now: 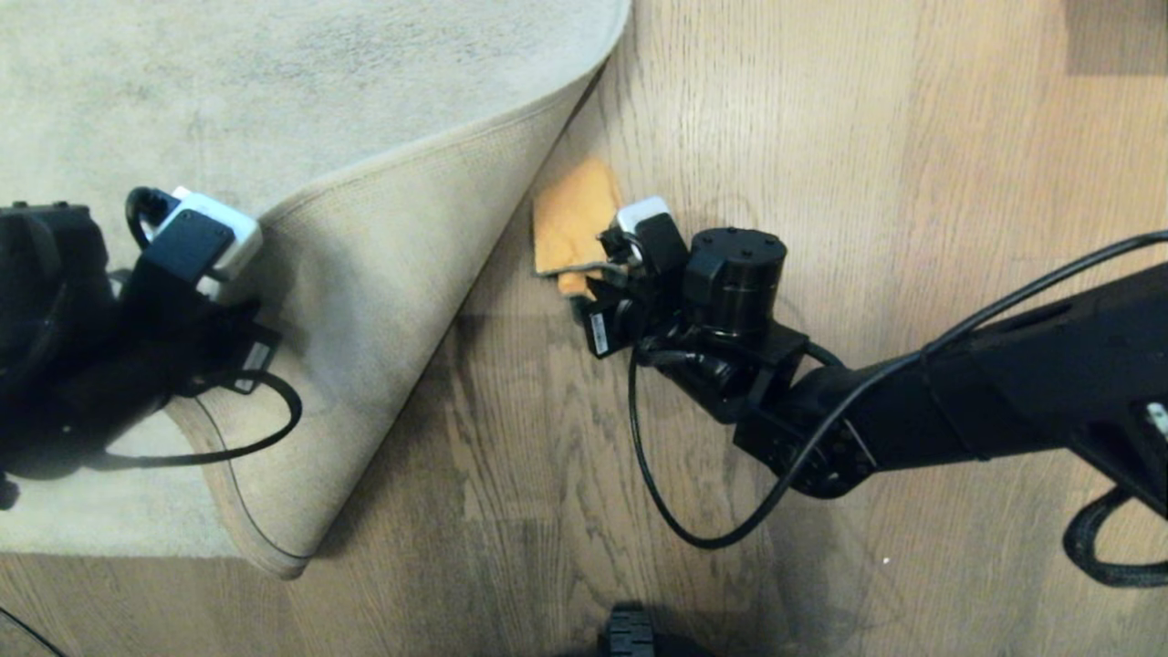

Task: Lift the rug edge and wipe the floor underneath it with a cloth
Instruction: Wipe the floor under the carpet with a rag

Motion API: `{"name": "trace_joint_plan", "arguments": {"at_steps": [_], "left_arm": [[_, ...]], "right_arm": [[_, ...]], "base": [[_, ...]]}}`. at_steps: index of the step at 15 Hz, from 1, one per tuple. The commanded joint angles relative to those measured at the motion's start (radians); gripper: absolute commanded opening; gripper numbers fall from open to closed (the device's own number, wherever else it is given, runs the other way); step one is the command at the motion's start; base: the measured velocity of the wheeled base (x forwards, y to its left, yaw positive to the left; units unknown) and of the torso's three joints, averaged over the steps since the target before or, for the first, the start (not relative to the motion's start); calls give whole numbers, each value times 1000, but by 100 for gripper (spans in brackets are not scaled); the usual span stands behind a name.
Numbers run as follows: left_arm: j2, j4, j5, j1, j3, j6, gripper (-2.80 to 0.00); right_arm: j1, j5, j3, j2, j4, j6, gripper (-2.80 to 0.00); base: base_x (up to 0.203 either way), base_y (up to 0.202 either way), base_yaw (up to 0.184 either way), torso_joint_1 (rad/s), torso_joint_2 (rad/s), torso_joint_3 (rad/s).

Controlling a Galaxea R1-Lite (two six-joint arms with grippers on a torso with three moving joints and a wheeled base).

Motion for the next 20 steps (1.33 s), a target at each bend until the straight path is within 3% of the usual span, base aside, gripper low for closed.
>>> {"name": "trace_joint_plan", "arguments": {"at_steps": [1,7,12,20], "left_arm": [[0,-3,2,0,0,3,-280],[5,-3,1,-1,2,3,-280],[3,-2,1,-1,2,-8,-280],[3,-2,1,-1,14,-8,-280]], "right_arm": [[48,2,55,-52,-6,-1,-280],[266,-10,248,-37,-23,-1,-280],[406,-91,283,146,-181,4,-280],[431,-96,224,391,-347,10,-280]], "base": [[0,0,0,0,0,0],[0,0,0,0,0,0],[0,0,0,0,0,0],[0,0,0,0,0,0]]}}
